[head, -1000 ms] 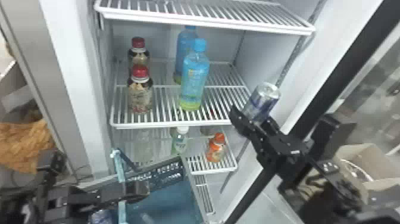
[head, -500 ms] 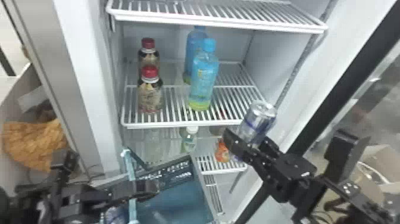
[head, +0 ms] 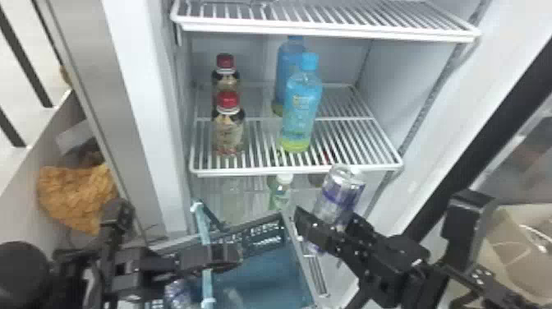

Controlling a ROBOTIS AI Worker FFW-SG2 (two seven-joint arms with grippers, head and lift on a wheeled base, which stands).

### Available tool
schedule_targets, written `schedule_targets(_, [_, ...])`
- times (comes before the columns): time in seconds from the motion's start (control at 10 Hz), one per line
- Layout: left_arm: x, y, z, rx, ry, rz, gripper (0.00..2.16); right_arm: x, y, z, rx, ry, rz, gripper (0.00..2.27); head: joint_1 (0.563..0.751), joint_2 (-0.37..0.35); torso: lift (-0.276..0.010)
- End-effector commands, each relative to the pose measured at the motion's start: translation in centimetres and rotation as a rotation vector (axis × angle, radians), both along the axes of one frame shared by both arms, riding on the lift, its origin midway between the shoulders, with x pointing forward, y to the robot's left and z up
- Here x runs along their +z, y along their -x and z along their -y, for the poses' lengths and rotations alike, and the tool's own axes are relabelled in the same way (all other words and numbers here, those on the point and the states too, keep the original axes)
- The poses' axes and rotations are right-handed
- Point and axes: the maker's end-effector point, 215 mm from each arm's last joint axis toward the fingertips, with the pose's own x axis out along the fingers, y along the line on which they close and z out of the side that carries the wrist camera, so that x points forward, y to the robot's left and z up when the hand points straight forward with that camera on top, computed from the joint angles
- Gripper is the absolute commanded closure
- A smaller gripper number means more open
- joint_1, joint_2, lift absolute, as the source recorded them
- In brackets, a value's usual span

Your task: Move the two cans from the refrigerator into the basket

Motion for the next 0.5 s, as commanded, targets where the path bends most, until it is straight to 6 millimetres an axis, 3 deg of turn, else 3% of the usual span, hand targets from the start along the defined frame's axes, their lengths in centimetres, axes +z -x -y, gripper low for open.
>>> schedule_targets(0.0, [0.2, -0.1, 0.1, -0.003, 0.0, 0.004, 1.19, -1.5, 0.3, -2.2, 0.063, -0.031, -0.044, 1.28, 0.695, -0.125, -0.025])
schedule_targets(0.2, [0.6, -0.3, 0.4, -0.013, 0.002, 0.015, 1.19, -4.2, 1.0, -4.6, 0.14, -0.04, -0.122, 1.28, 0.695, -0.075, -0.025])
schedule_targets(0.4, [0.7, -0.1, 0.6, -0.018, 0.007, 0.017, 1.19, -6.8, 1.2, -4.6, 0.154, -0.004, -0.178, 1.28, 0.695, -0.047, -0.025])
